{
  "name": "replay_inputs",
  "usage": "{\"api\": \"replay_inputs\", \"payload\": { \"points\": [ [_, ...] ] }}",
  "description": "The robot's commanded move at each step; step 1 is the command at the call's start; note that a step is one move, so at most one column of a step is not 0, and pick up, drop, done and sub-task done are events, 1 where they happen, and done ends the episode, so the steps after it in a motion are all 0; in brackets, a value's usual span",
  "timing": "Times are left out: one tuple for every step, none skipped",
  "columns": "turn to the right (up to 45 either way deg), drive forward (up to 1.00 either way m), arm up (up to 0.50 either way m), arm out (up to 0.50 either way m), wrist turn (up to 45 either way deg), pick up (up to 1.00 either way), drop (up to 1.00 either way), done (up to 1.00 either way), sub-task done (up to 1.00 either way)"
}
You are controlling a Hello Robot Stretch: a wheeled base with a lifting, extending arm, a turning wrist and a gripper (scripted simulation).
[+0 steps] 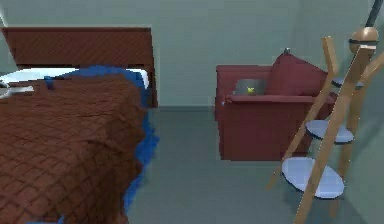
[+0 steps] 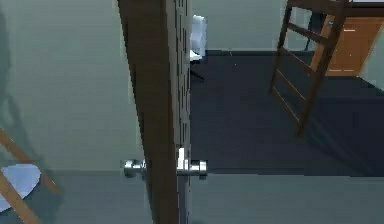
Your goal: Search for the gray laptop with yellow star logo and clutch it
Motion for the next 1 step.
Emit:
{"api": "replay_inputs", "payload": {
  "points": [
    [0.0,1.0,0.0,0.0,0.0,0.0,0.0,0.0,0.0]
  ]
}}
